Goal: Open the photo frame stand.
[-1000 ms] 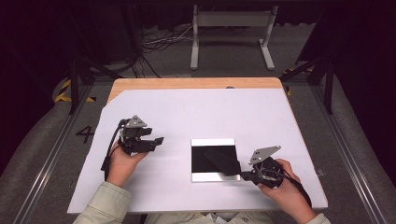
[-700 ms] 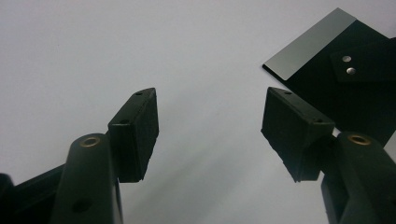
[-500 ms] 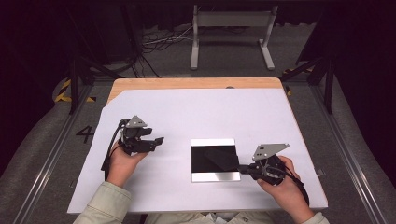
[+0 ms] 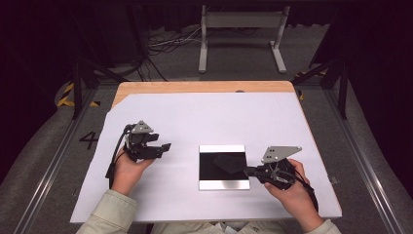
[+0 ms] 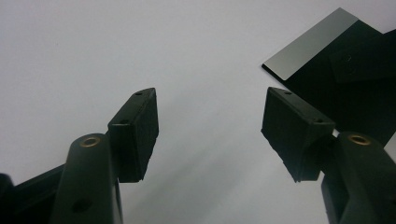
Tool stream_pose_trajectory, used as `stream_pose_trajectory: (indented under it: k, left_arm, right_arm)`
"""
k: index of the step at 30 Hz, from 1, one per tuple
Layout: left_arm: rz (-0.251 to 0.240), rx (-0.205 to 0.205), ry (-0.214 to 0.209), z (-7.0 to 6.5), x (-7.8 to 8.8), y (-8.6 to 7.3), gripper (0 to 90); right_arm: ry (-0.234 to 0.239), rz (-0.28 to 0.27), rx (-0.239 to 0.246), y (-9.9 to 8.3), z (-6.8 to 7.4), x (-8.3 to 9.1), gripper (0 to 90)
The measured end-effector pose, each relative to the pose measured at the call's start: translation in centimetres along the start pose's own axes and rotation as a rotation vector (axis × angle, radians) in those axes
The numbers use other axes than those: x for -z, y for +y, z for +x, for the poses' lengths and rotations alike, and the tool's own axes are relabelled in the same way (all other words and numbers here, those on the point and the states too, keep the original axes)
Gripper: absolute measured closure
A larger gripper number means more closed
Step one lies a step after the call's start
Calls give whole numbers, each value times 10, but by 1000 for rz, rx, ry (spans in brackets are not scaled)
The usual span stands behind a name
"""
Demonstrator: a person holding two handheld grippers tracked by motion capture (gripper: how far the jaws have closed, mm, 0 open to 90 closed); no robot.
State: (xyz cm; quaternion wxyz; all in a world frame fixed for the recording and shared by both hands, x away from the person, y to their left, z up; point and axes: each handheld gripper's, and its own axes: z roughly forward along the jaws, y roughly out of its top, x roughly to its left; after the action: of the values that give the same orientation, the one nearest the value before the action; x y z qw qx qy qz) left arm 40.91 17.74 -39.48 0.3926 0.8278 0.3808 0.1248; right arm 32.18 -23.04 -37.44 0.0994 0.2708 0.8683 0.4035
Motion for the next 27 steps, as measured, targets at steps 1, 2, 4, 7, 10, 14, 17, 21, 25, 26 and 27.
stream_pose_trajectory:
  k: [1, 2, 4, 7, 10, 14, 17, 21, 25, 26, 27]
  left_arm:
    - [0, 1, 2, 0, 0, 0, 370]
    - [-1, 5, -1, 0, 0, 0, 370]
    - [-1, 6, -3, 0, 0, 0, 370]
    - [-1, 1, -1, 0, 0, 0, 370]
    - [-3, -1, -3, 0, 0, 0, 370]
    - [-2, 5, -3, 0, 0, 0, 370]
    - [-2, 6, -3, 0, 0, 0, 370]
    - [-4, 6, -3, 0, 1, 0, 370]
    - [-4, 6, -3, 0, 1, 0, 370]
    - [-4, 6, -3, 0, 1, 0, 370]
    - [-5, 4, -3, 0, 1, 0, 370]
  right_arm:
    - [1, 1, 2, 0, 1, -1, 900]
    - [-1, 3, 3, 1, 1, -1, 900]
    - [0, 6, 3, 0, 1, -1, 900]
    - [0, 11, 1, 0, 1, -1, 900]
    - [-2, 18, 5, 0, 1, -1, 900]
    - [0, 25, 9, -1, 2, 0, 899]
    - [5, 26, 0, -2, 2, 4, 894]
    - [9, 37, -8, -1, 2, 9, 868]
    - [4, 22, -26, 0, -1, 19, 834]
    - [4, 22, -26, 0, -1, 19, 834]
    - [1, 22, -29, 0, -1, 20, 824]
